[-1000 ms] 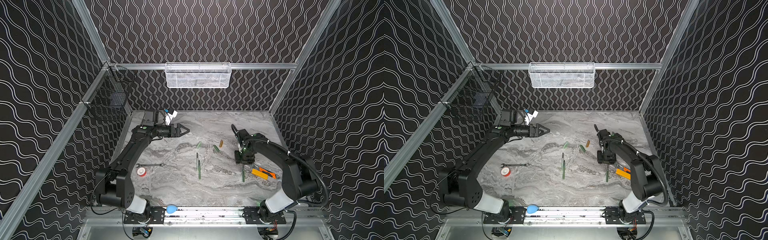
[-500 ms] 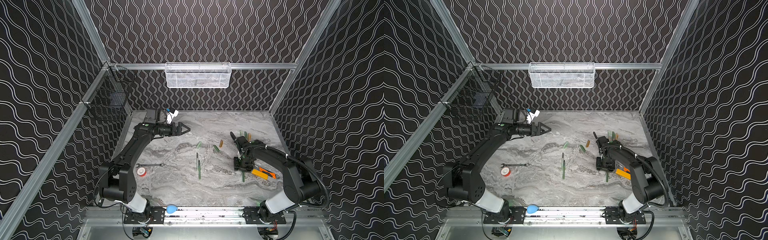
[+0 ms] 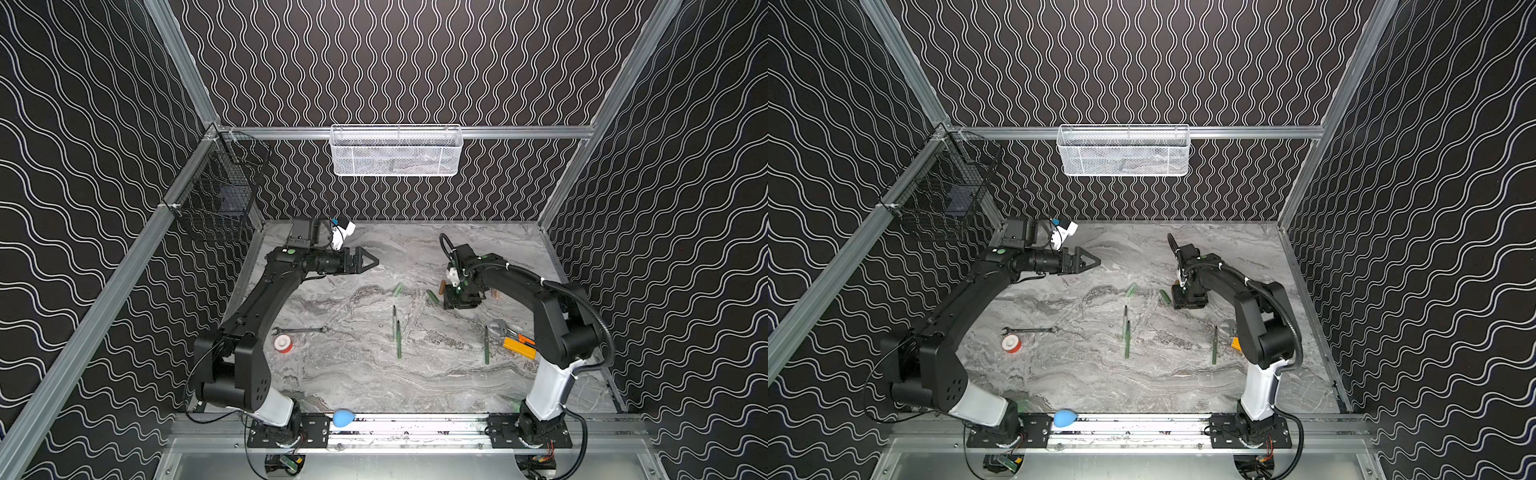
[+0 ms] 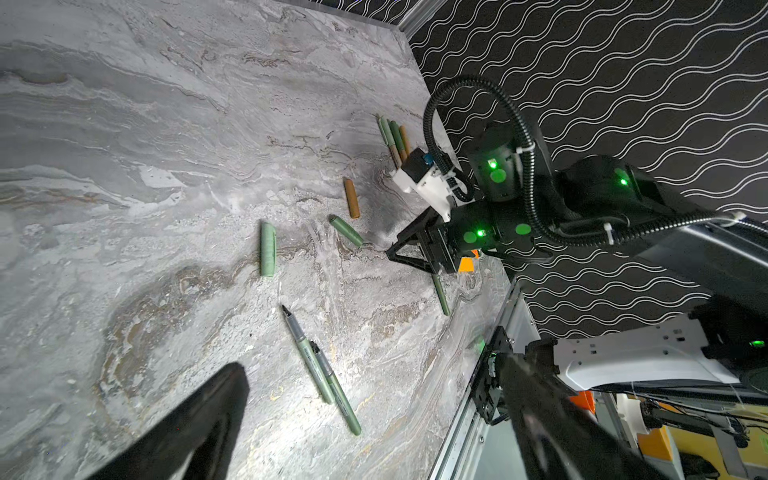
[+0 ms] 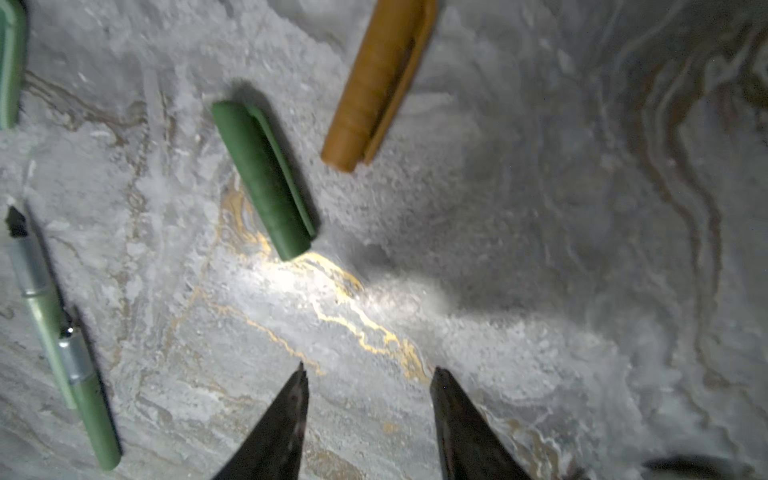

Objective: Insert the pens into the pen caps
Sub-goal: 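Move the open right gripper to the dark green cap and grasp it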

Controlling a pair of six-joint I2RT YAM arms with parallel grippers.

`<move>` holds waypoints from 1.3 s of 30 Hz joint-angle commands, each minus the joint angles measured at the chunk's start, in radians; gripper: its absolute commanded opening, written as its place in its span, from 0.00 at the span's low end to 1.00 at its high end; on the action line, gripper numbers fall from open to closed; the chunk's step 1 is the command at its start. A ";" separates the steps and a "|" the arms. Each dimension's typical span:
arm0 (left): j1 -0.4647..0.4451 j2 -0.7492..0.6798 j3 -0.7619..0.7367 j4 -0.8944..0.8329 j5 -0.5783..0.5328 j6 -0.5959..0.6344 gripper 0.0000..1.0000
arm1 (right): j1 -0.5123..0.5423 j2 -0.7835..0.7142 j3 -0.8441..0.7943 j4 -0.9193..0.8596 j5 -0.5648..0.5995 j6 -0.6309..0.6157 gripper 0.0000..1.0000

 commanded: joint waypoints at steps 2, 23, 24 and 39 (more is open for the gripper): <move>0.000 -0.014 -0.001 -0.011 -0.014 0.035 0.99 | 0.004 0.065 0.065 -0.011 -0.014 -0.044 0.51; 0.001 -0.054 -0.025 -0.015 -0.019 0.043 0.99 | 0.111 0.213 0.154 -0.048 0.092 -0.026 0.22; 0.000 -0.052 -0.024 -0.014 -0.018 0.043 0.99 | 0.112 0.205 0.148 -0.043 0.091 -0.026 0.20; 0.000 -0.009 -0.019 0.043 0.085 -0.011 0.98 | 0.154 -0.022 0.072 0.130 -0.141 -0.125 0.13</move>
